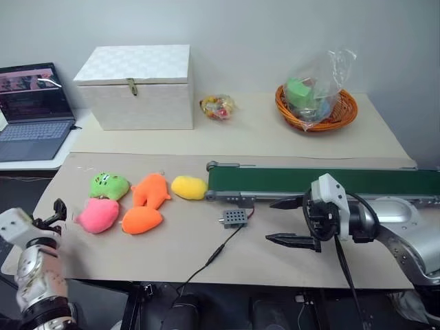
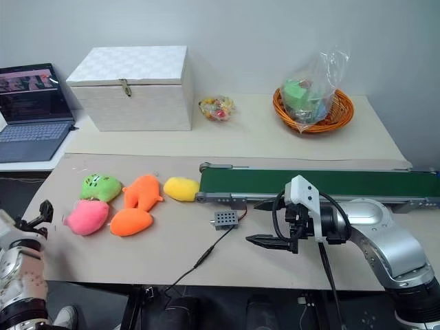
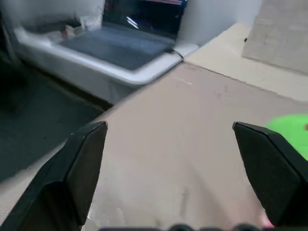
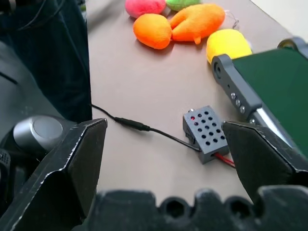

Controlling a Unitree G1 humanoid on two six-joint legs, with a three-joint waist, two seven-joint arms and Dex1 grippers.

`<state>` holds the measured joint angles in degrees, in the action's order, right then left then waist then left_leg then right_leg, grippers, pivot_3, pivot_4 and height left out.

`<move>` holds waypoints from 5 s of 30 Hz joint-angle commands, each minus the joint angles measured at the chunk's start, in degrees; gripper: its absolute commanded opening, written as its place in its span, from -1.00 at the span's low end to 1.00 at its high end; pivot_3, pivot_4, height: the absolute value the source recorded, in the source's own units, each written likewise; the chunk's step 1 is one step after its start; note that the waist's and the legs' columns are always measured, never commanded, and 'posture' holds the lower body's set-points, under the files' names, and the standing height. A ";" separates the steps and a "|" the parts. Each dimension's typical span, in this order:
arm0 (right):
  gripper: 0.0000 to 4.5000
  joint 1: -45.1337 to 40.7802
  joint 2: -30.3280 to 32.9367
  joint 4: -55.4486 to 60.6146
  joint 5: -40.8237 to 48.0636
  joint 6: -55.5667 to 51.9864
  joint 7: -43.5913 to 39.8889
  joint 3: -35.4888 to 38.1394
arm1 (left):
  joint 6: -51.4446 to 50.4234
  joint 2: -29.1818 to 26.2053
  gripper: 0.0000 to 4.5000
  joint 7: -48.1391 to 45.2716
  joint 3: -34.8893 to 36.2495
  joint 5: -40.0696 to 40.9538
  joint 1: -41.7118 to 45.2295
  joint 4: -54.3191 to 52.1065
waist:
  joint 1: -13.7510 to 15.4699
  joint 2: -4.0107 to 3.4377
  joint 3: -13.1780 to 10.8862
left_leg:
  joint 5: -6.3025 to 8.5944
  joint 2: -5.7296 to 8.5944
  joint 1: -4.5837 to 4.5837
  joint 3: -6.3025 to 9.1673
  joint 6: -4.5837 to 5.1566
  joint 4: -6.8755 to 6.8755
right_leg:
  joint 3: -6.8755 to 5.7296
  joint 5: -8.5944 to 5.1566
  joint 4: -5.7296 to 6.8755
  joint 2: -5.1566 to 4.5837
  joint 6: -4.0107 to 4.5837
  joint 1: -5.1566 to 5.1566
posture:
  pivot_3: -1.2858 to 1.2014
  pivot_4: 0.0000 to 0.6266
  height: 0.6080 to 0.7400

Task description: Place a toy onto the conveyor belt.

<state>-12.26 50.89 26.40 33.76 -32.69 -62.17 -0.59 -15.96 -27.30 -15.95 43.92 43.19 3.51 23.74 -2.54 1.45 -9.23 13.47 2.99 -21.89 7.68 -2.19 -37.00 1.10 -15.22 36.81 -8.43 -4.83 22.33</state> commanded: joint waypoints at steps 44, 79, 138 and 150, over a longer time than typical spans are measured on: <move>1.00 -1.99 -2.17 -1.72 -0.23 0.36 4.21 4.74 | -23.02 5.26 0.98 -9.89 0.80 19.56 -7.39 -6.91 | 2.36 0.08 0.02 | 0.15 -0.16 0.17 -0.19 0.06 0.03 | -0.19 0.08 -0.08 0.00 0.18 -0.11 | 0.03 -0.52 1.00; 1.00 -3.50 -3.88 -0.74 2.29 -1.54 7.94 5.68 | -22.45 7.69 -0.98 -8.95 -0.11 19.27 -1.81 -7.43 | 1.87 0.06 0.03 | 0.15 -0.14 0.10 -0.18 0.06 0.03 | -0.20 0.08 -0.10 -0.01 0.17 -0.06 | 0.03 -0.52 1.00; 1.00 5.77 -7.49 3.44 5.94 -0.97 13.41 11.83 | 53.64 -5.40 -0.98 42.23 -82.36 -109.51 43.60 13.59 | 2.48 0.27 -0.13 | 0.07 0.01 -0.31 -0.18 0.00 -0.03 | -0.18 0.27 -0.56 -0.01 -0.10 0.02 | 0.03 -0.52 1.00; 1.00 5.04 -7.71 3.58 7.62 -2.09 15.47 12.40 | 56.90 -3.28 -0.63 47.40 -87.75 -110.51 51.83 30.46 | 1.74 0.28 -0.14 | 0.07 0.01 -0.32 -0.18 0.00 -0.16 | -0.17 0.27 -0.44 -0.02 -0.12 0.03 | 0.03 -0.52 1.00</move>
<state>-6.05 43.20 28.37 39.70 -34.55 -47.17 9.84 39.77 -30.71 30.74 -43.80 -68.40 54.04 52.96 -0.80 1.73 -9.37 13.53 3.00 -22.21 7.50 -2.18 -37.17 0.92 -14.95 36.39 -8.44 -4.95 22.37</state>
